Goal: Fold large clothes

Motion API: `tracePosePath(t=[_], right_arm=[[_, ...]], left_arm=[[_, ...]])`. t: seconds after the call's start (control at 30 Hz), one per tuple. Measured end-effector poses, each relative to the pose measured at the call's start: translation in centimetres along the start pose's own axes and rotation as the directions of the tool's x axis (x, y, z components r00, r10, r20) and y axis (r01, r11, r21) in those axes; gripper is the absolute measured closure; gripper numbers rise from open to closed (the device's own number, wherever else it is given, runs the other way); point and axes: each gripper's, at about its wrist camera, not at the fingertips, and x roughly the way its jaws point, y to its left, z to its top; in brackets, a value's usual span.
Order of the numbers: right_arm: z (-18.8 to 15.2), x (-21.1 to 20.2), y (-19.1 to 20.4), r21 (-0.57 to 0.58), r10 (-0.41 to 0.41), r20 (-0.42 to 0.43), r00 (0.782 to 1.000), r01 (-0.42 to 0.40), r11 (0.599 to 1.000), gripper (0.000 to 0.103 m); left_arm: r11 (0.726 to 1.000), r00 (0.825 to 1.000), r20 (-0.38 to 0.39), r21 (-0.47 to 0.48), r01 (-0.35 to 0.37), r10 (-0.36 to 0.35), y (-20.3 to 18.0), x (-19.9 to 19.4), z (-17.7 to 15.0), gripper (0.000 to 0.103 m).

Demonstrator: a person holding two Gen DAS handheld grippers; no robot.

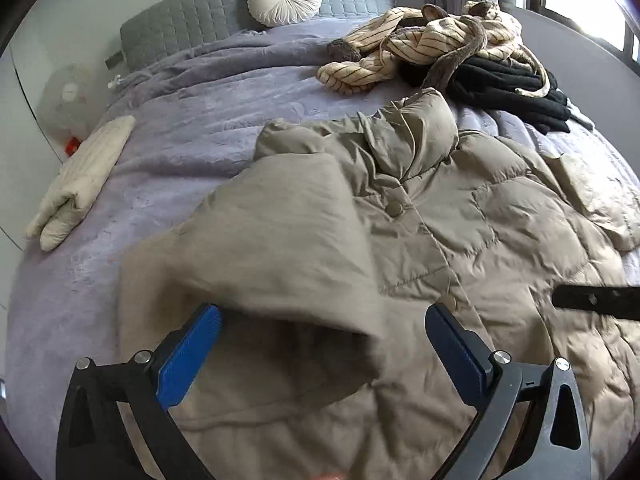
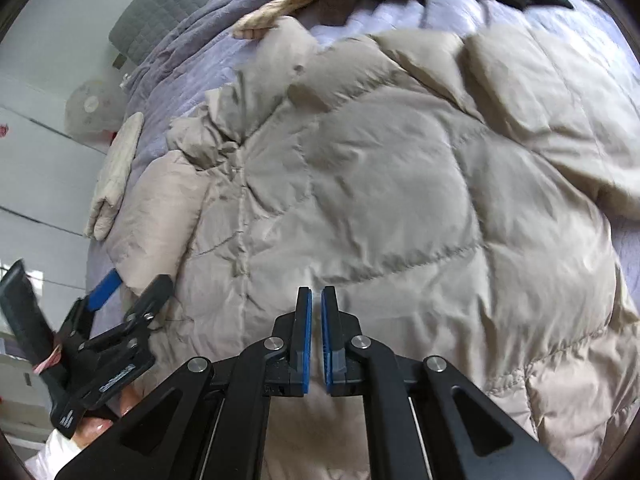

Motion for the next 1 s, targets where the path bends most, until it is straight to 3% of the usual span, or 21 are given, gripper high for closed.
tracePosePath(t=[0.07, 0.1, 0.13, 0.2, 0.27, 0.37, 0.4, 0.47, 0.5, 0.53, 0.57, 0.6, 0.7, 0.83, 0.93, 1.0], right_arm=[[0.1, -0.3, 2.6, -0.086, -0.03, 0.017, 0.999, 0.032, 0.996, 0.071], [0.2, -0.4, 4.5, -0.147, -0.044, 0.035, 0.998, 0.049, 0.988, 0.034], [0.1, -0.6, 6.0, -0.2, -0.043, 0.054, 0.998, 0.053, 0.978, 0.014], [-0.2, -0.6, 10.4, -0.348, -0.036, 0.105, 0.994, 0.07, 0.935, 0.014], [-1.1, 1.0, 15.5, -0.52, -0.103, 0.149, 0.983, 0.167, 0.838, 0.014], [-2.4, 5.1, 20.2, -0.668, -0.203, 0.206, 0.957, 0.29, 0.686, 0.014], [-3.0, 6.6, 21.2, -0.708, -0.239, 0.241, 0.941, 0.339, 0.62, 0.014], [-3.5, 10.0, 22.4, -0.743, -0.331, 0.343, 0.879, 0.469, 0.476, 0.016], [-3.3, 10.7, 22.2, -0.737, -0.347, 0.368, 0.863, 0.498, 0.457, 0.019], [-2.6, 11.0, 21.6, -0.713, -0.356, 0.384, 0.852, 0.519, 0.473, 0.042], [-2.0, 10.7, 20.8, -0.689, -0.355, 0.375, 0.856, 0.514, 0.51, 0.065], [-1.0, 10.2, 19.6, -0.65, -0.357, 0.354, 0.864, 0.502, 0.57, 0.101], [1.9, 7.9, 15.0, -0.5, -0.348, 0.308, 0.885, 0.462, 0.733, 0.101], [4.5, 5.6, 6.6, -0.231, -0.279, 0.156, 0.948, 0.309, 0.922, 0.101], [4.6, 5.9, 1.7, -0.078, -0.257, 0.065, 0.964, 0.261, 0.962, 0.102], [4.3, 5.9, -0.7, 0.001, -0.191, 0.038, 0.981, 0.191, 0.982, 0.103]], left_arm=[[0.999, 1.0, 0.02, -0.048, 0.006, -0.005, 2.0, -1.6, -0.6, 0.001], [0.997, 0.999, 0.031, -0.075, 0.008, -0.005, 3.2, -2.2, -0.9, 0.001], [0.994, 0.999, 0.038, -0.109, 0.003, 0.001, 4.7, -2.8, -1.2, 0.001], [0.98, 0.999, 0.03, -0.201, -0.017, 0.024, 8.6, -3.5, -1.8, 0.001], [0.959, 1.0, -0.002, -0.281, -0.026, 0.027, 12.4, -3.1, -2.4, 0.001], [0.906, 0.998, -0.051, -0.423, -0.001, -0.023, 18.2, -1.4, -3.4, 0.001], [0.887, 0.997, -0.055, -0.462, 0.02, -0.052, 19.6, -0.8, -3.7, 0.001], [0.841, 0.992, -0.068, -0.539, 0.05, -0.102, 22.2, 0.8, -4.4, 0.001], [0.816, 0.989, -0.072, -0.574, 0.065, -0.129, 23.1, 1.7, -4.6, 0.001], [0.786, 0.983, -0.071, -0.612, 0.091, -0.169, 24.2, 2.5, -4.8, 0.001], [0.769, 0.979, -0.067, -0.63, 0.107, -0.191, 24.4, 3.1, -5.0, 0.001], [0.751, 0.975, -0.06, -0.649, 0.124, -0.213, 24.9, 3.8, -5.1, 0.001], [0.738, 0.966, -0.054, -0.657, 0.158, -0.255, 25.4, 5.4, -4.5, 0.001], [0.719, 0.94, -0.055, -0.659, 0.219, -0.337, 25.8, 8.3, -2.9, 0.001], [0.681, 0.913, -0.06, -0.685, 0.257, -0.404, 25.6, 10.5, -2.0, 0.001], [0.653, 0.896, -0.053, -0.704, 0.279, -0.44, 25.4, 12.0, -1.4, 0.001]])
